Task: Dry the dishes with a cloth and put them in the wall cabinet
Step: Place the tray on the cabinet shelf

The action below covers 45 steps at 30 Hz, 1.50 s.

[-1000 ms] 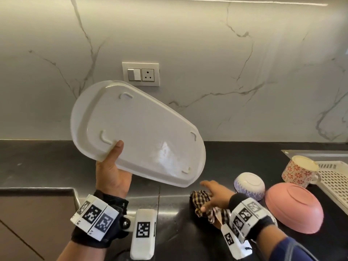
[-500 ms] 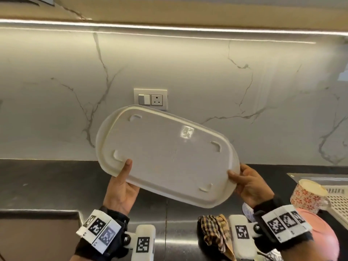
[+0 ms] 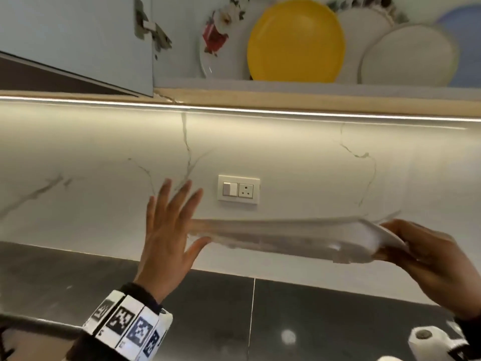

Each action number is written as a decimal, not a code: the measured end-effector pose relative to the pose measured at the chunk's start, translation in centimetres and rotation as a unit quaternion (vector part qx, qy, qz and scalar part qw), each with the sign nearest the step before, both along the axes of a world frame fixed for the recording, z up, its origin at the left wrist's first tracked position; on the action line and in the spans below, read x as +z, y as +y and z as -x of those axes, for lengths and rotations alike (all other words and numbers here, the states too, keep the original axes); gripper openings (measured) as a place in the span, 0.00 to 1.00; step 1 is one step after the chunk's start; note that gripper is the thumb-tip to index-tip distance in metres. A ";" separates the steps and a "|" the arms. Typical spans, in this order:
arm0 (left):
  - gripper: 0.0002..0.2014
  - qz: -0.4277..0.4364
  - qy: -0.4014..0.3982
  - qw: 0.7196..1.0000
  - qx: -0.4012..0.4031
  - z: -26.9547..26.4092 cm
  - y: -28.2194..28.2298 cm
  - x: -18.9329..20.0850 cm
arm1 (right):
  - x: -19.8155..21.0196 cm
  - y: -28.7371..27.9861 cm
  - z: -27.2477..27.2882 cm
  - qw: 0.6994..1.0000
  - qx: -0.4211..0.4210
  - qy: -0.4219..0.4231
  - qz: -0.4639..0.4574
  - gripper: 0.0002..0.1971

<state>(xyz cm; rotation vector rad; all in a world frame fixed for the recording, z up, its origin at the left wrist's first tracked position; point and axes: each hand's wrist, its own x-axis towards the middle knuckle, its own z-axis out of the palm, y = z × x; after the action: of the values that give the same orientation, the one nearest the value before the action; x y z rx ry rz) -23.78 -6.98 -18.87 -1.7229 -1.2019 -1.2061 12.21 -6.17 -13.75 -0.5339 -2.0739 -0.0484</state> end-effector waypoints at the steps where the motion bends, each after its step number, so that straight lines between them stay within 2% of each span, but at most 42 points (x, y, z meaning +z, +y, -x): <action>1: 0.33 -0.012 0.028 1.000 0.002 -0.3 -0.2 0.6 | 0.5 -0.2 -0.4 1.000 -0.008 -0.004 -0.028 0.16; 3: 0.20 -0.042 0.071 0.997 -0.004 -1.1 -0.6 2.1 | 1.6 -0.3 -1.6 0.998 -0.033 -0.002 -0.059 0.20; 6: 0.12 -0.072 0.078 0.994 -0.039 -2.4 -1.8 4.6 | 3.2 -0.4 -3.3 0.998 -0.035 0.002 -0.061 0.16; 9: 0.13 -0.113 0.093 0.989 -0.019 -3.8 -3.0 7.3 | 5.1 -0.3 -3.6 0.993 -0.057 -0.014 -0.104 0.10; 12: 0.13 -0.165 0.117 0.979 0.024 -5.5 -3.8 9.9 | 6.5 -1.1 -2.8 0.984 -0.064 -0.027 -0.166 0.19; 14: 0.14 -0.184 0.126 0.974 0.046 -6.4 -4.3 11.1 | 6.8 -1.4 -1.8 0.958 -0.098 -0.035 -0.267 0.22; 18: 0.26 -0.178 0.114 0.974 0.077 -7.1 -5.3 12.8 | 8.7 -2.1 -0.2 0.899 -0.161 0.008 -0.407 0.14; 19: 0.26 -0.168 0.111 0.976 0.082 -7.1 -5.4 13.3 | 9.3 -2.0 0.1 0.889 -0.168 0.015 -0.425 0.12; 22: 0.14 -0.169 0.123 0.971 0.116 -7.1 -5.7 15.0 | 11.3 -1.2 0.2 0.875 -0.175 0.018 -0.452 0.08; 23: 0.19 -0.164 0.124 0.970 0.132 -7.1 -5.5 15.4 | 12.1 -0.9 0.1 0.870 -0.176 0.020 -0.461 0.07; 26: 0.37 -0.129 0.116 0.967 0.186 -5.5 -4.9 16.4 | 15.2 0.2 0.0 0.866 -0.185 0.028 -0.464 0.05; 31: 0.52 -0.064 0.112 0.963 0.239 -1.9 -1.7 17.5 | 21.2 3.6 1.9 0.875 -0.201 0.032 -0.440 0.06; 35: 0.57 -0.041 0.136 0.955 0.260 0.8 1.4 18.9 | 23.7 7.5 5.1 0.891 -0.218 0.011 -0.397 0.16; 39: 0.57 -0.035 0.151 0.950 0.270 3.7 4.2 19.8 | 24.4 11.1 7.8 0.903 -0.228 0.009 -0.363 0.16; 45: 0.59 0.001 0.149 0.948 0.281 7.7 7.9 19.8 | 23.1 15.8 12.6 0.923 -0.218 0.033 -0.316 0.18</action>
<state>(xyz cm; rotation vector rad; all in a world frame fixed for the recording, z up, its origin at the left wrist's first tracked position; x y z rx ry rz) -31.50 0.93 0.92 -1.3605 -1.3715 -0.5792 -0.36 9.64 9.33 -0.5637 -1.7011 -0.9138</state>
